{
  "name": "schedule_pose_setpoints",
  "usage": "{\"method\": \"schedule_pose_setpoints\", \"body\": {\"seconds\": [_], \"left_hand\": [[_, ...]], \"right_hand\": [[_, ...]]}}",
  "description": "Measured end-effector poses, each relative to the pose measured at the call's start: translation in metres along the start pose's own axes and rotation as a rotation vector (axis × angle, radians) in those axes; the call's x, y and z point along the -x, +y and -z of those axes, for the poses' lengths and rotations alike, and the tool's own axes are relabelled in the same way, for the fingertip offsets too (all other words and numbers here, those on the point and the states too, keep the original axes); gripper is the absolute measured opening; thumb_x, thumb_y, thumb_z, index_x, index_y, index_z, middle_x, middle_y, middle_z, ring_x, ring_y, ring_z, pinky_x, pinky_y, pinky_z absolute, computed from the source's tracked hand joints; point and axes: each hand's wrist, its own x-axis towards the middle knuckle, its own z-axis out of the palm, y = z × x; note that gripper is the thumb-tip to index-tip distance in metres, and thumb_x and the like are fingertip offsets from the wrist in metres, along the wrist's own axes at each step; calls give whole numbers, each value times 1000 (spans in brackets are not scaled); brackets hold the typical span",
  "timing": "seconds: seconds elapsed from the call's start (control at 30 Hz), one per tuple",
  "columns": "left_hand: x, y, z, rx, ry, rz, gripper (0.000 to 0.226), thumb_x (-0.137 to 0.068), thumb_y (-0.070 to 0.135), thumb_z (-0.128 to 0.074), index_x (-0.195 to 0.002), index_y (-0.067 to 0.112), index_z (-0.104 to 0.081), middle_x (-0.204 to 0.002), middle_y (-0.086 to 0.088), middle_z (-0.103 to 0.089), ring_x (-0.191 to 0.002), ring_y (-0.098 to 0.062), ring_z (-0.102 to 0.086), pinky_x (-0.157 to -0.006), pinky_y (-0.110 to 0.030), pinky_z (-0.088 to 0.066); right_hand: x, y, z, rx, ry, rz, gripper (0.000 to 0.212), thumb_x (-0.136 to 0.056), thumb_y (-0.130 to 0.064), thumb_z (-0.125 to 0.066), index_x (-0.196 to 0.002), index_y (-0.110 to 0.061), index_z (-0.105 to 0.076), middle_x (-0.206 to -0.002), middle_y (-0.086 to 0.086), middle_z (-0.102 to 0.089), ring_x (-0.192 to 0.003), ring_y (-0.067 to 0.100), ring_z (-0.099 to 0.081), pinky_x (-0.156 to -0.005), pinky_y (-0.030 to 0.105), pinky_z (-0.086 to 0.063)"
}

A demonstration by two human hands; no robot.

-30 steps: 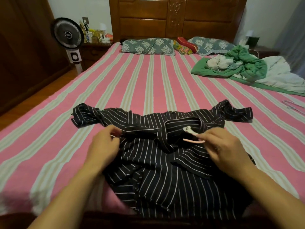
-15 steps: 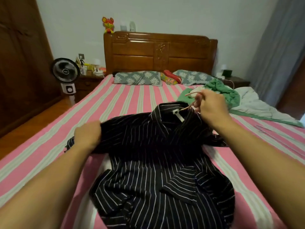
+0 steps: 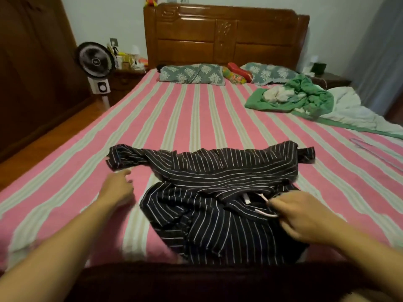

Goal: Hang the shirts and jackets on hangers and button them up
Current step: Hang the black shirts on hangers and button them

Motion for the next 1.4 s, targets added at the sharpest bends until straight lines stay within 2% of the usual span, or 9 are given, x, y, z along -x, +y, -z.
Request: {"method": "schedule_pose_setpoints", "body": {"seconds": [0.17,0.4,0.53,0.73,0.83,1.0,1.13,1.27,1.4], "left_hand": [[-23,-19,10,123,109,169,47,-89,6,-45,-134,17,-56,-119,-22,-61,-94,-39,-63,-73,-39,-49],[-102,-37,-2,186,130,378,35,-96,39,-59,-114,9,-61,-121,-18,-63,-108,-41,-60,-97,-46,-52],[-145,-48,-17,191,42,451,38,-87,45,-65,-108,13,-66,-115,-15,-65,-105,-38,-57,-92,-44,-49],[-123,-4,52,1413,132,498,5,-103,8,-54,-104,12,-57,-101,-8,-62,-89,-25,-63,-72,-47,-55],[-65,56,110,1221,134,-22,20,-100,0,-52,-96,19,-56,-89,-1,-61,-82,-17,-63,-73,-38,-51],[81,95,126,442,-221,-669,15,-77,14,-68,-90,21,-67,-107,1,-67,-102,-12,-62,-89,-23,-46],[157,63,83,239,-602,-513,9,-82,24,-65,-79,28,-73,-107,15,-65,-106,-5,-62,-91,-20,-44],[155,48,47,339,-202,-360,14,-87,19,-74,-80,29,-69,-90,11,-66,-86,-4,-64,-74,-18,-46],[156,47,22,288,-266,-568,34,-71,56,-76,-96,39,-61,-107,20,-51,-105,-8,-53,-90,-25,-46]], "right_hand": [[-63,-3,23,-52,107,-243,40,-63,4,-72,-100,-10,-72,-87,4,-71,-81,30,-66,-72,41,-56],[-194,-70,-26,-507,-270,-234,70,-93,-64,-53,-151,-28,-39,-146,-4,-46,-133,14,-44,-113,37,-39],[-215,-78,-58,-224,-212,-177,40,-99,-44,-52,-135,-27,-54,-120,-3,-56,-116,21,-55,-87,33,-46],[-188,-31,-41,-253,-252,-244,24,-98,-33,-61,-119,-30,-72,-106,-5,-60,-105,18,-58,-92,30,-47],[-160,-33,-27,-339,-364,-240,34,-98,-28,-62,-132,-28,-65,-123,-5,-61,-118,14,-56,-100,24,-40],[-116,-7,9,-842,45,-682,20,-99,-15,-58,-108,-25,-73,-110,-5,-70,-108,14,-63,-95,31,-46],[-76,-19,-6,-994,98,-787,24,-96,-13,-61,-84,-30,-74,-99,-6,-74,-100,18,-68,-98,40,-52],[-72,-41,-16,-784,62,-736,18,-96,-17,-60,-96,-26,-75,-106,-3,-73,-104,17,-63,-93,32,-45],[-70,-71,2,-767,113,-596,10,-97,-24,-60,-90,-27,-67,-82,-11,-68,-73,6,-65,-70,29,-45]]}}
